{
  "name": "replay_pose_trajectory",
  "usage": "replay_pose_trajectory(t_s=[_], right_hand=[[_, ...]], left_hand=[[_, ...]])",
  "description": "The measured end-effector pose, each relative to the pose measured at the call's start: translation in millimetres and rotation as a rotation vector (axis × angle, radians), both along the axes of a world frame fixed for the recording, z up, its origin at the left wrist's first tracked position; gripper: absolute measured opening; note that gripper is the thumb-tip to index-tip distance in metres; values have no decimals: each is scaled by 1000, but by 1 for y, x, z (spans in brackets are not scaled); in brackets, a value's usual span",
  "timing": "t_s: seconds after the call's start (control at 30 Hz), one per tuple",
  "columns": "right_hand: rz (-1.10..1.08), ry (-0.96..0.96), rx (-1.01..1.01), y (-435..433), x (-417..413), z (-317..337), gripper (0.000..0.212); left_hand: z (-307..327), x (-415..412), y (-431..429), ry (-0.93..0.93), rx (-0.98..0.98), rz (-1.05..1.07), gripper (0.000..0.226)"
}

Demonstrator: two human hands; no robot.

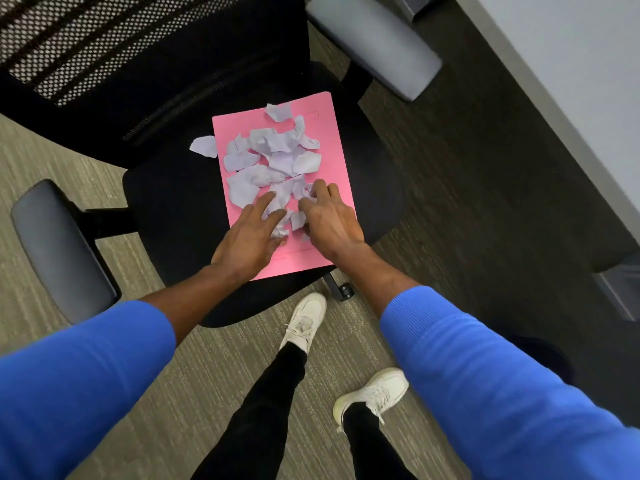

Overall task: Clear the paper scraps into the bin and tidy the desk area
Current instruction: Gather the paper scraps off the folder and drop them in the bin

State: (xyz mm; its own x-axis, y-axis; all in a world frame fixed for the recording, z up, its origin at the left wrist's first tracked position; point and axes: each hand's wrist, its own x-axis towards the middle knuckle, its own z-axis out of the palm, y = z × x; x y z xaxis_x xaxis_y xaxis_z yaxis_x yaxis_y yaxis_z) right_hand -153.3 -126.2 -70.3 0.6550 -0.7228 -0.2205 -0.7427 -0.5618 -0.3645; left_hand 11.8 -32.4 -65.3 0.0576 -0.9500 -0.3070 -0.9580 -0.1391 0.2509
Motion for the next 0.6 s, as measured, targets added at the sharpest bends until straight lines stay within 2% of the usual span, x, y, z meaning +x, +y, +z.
replay_pose_trajectory(t_s=[0.3, 0.5, 0.6], right_hand=[[-104, -166, 66, 3, -15, -8, 26], [-235, -291, 136, 4, -20, -6, 29], [-350, -383, 166, 4, -22, 2, 30]], left_hand=[[-8, -1, 2, 56, -207, 158, 21], [0, 2, 5, 119, -284, 264, 10], [8, 1, 7, 121, -295, 322, 12]])
